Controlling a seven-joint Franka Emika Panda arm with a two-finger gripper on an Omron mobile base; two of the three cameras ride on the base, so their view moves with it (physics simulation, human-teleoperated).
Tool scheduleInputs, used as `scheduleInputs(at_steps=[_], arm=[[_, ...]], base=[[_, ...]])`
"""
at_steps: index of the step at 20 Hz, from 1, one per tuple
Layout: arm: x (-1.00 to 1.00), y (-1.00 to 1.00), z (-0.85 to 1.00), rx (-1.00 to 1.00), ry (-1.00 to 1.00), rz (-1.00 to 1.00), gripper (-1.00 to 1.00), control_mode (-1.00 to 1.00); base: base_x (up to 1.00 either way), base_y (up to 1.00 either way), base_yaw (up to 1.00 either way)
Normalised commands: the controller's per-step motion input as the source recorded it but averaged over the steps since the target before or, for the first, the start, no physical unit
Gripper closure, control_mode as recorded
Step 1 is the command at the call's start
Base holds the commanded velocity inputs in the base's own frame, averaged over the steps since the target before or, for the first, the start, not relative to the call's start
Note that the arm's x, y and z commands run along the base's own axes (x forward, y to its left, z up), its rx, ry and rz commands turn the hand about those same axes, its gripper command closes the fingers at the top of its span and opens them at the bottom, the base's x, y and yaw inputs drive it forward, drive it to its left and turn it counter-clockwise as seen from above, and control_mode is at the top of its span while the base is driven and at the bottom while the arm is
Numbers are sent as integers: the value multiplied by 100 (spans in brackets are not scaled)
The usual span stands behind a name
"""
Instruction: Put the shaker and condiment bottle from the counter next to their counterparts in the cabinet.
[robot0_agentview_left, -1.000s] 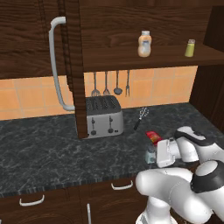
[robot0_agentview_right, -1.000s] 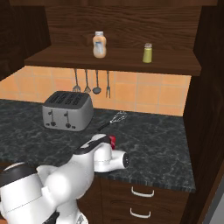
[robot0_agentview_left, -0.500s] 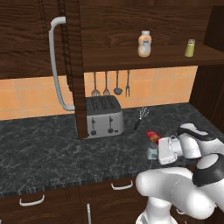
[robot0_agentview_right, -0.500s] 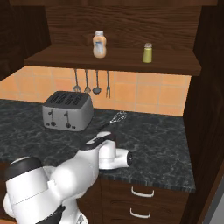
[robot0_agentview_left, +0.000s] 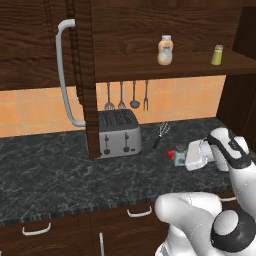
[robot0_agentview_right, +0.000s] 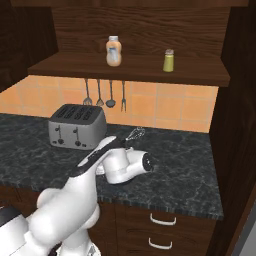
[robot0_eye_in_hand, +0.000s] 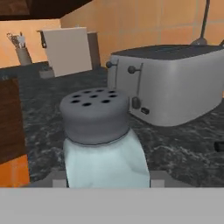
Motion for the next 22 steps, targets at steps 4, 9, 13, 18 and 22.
scheduleInputs(at_steps=[4, 9, 13, 18, 22], arm=[[-1, 0, 40, -10, 0, -51, 100, -100], [-4, 0, 67, -5, -1, -46, 100, -100], [-2, 0, 97, -2, -7, -42, 100, -100], [-11, 0, 99, -5, -10, -39, 100, -100], [-20, -5, 79, -13, -5, -34, 100, -100]], base=[[0, 0, 0], [0, 0, 0], [0, 0, 0], [0, 0, 0], [0, 0, 0]])
